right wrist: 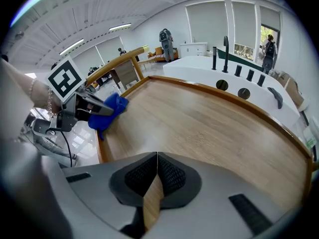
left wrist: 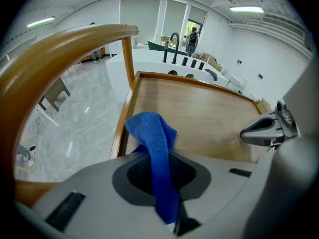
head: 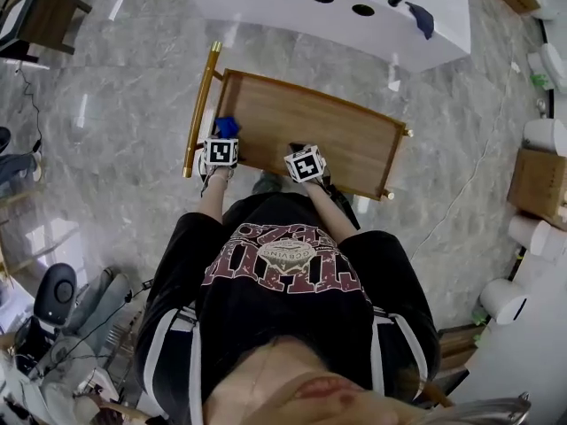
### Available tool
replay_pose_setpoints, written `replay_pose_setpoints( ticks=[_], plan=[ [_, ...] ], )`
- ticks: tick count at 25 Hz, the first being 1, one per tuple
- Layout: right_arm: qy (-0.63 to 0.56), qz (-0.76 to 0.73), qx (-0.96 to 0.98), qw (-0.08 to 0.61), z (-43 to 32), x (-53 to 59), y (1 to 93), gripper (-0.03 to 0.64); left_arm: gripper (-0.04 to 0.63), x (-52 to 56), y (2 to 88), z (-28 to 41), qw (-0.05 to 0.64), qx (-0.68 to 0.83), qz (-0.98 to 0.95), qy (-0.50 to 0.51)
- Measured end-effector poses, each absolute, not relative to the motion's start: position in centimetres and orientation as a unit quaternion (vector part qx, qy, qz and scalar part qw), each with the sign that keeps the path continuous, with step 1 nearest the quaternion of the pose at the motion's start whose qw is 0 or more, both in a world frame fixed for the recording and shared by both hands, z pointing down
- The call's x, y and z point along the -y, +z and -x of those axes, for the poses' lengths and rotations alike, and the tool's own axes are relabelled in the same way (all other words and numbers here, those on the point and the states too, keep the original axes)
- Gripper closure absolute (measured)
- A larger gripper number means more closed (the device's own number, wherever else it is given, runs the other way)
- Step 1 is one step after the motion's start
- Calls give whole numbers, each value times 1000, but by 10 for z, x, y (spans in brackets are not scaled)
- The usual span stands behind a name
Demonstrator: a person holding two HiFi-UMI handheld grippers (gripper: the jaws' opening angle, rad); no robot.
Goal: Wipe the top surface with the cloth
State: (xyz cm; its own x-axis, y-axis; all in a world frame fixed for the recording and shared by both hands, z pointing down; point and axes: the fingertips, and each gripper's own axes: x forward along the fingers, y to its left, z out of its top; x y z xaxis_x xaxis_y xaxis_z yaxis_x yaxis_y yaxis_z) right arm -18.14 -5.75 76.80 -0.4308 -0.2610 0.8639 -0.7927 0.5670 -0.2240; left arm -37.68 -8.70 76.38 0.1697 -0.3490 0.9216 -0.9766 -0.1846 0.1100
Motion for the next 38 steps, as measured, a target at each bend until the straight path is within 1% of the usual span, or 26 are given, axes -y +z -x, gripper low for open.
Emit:
replay_pose_setpoints(
  ticks=[11,15,22,38],
  plan=[
    [330,-363,774,400,129,67,761,600,499,79,761,340,384,497,-658,416],
    [330,-365,777,392,119,71,762,600,499,73,763,314,375,475,-672,427],
    [339,-368,774,388,102,65,763,600,499,70,764,289,372,462,-681,429],
    [346,-382,767,382,48,43,763,600,499,58,767,230,381,450,-687,424]
  ],
)
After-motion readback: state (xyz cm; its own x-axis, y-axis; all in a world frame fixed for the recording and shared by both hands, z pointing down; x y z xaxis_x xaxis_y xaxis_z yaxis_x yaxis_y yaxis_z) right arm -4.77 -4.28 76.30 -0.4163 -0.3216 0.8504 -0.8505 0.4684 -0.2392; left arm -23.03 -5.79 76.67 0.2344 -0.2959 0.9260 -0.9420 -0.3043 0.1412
